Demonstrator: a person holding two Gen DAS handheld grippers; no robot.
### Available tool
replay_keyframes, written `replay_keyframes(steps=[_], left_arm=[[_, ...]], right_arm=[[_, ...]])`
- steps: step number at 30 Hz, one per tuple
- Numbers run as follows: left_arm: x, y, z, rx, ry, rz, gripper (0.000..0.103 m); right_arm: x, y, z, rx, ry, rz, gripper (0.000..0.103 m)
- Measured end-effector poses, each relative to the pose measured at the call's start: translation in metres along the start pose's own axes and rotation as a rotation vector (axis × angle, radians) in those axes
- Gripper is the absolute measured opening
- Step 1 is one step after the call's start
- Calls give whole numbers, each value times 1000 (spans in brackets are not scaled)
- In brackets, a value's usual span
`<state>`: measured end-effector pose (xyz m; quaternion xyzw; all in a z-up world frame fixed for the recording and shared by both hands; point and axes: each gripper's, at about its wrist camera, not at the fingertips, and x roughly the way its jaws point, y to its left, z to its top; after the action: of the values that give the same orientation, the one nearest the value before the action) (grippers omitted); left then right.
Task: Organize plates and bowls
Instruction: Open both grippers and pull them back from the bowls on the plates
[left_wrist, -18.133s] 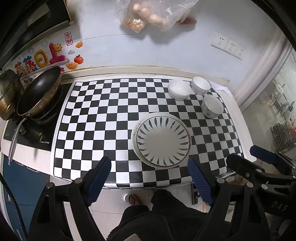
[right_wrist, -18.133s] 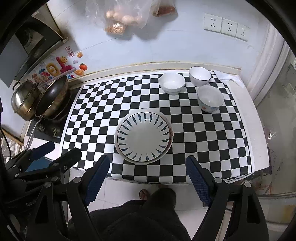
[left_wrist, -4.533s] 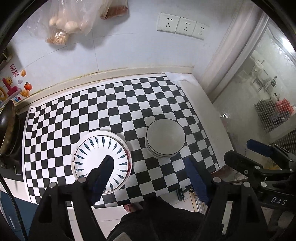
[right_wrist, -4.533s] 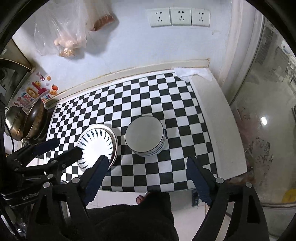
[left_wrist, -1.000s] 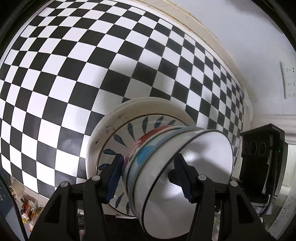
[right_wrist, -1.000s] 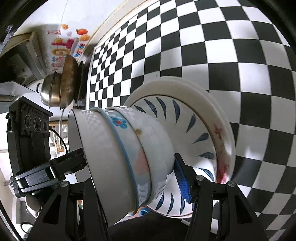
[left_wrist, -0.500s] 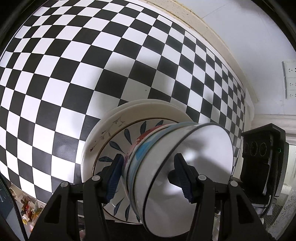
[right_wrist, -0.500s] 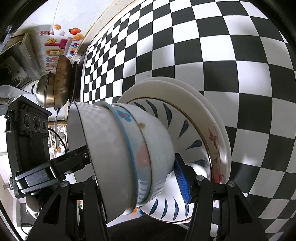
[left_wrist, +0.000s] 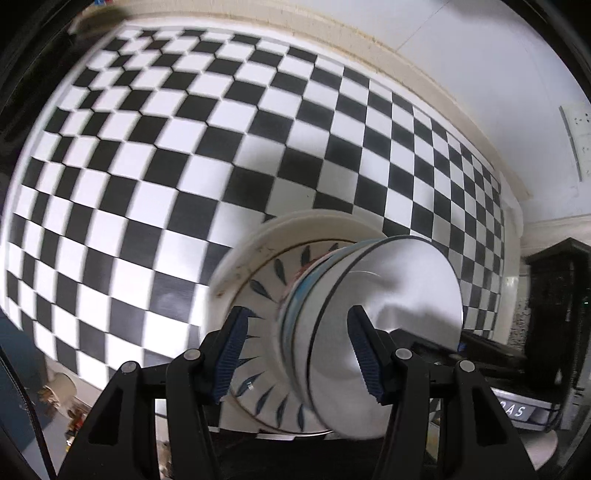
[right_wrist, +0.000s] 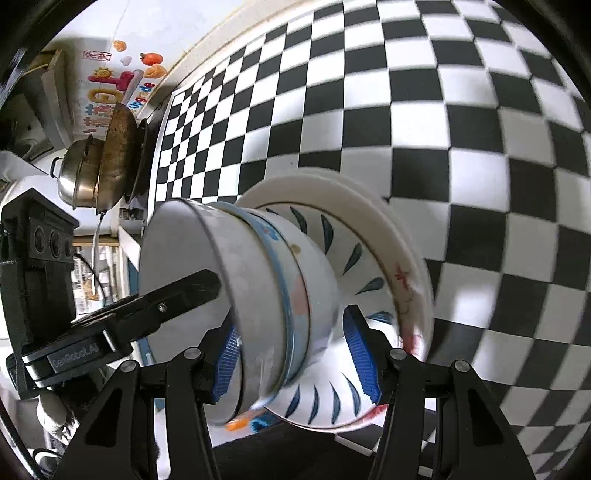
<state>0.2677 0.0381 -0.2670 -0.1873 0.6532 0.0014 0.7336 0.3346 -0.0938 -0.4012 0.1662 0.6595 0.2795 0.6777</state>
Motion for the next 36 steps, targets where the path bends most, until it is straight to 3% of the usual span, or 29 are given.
replay_keyframes(steps=[9, 12, 13, 15, 18, 19, 28, 36], left_arm=[[-57, -4, -30, 81, -148, 105, 55], [-77, -5, -41, 120, -208, 134, 60], [-84, -4, -44, 132, -225, 136, 67], [-95, -5, -49, 153, -265, 142, 70], [-107, -5, -57, 189, -309, 146, 79], [-110, -6, -58, 202, -319, 146, 87], [-151, -12, -92, 300, -400, 118, 88], [-216, -17, -143, 346, -512, 58, 88]], right_arm=[[-58, 36, -37, -88, -142, -156, 58], [-78, 50, -54, -94, -199, -213, 74], [-85, 56, -60, -95, -223, -239, 80], [-96, 65, -71, -89, -262, -272, 85], [-109, 78, -87, -63, -326, -318, 89], [-113, 82, -93, -55, -345, -332, 89], [-146, 122, -142, -19, -508, -425, 91], [-191, 164, -210, -41, -642, -472, 93]])
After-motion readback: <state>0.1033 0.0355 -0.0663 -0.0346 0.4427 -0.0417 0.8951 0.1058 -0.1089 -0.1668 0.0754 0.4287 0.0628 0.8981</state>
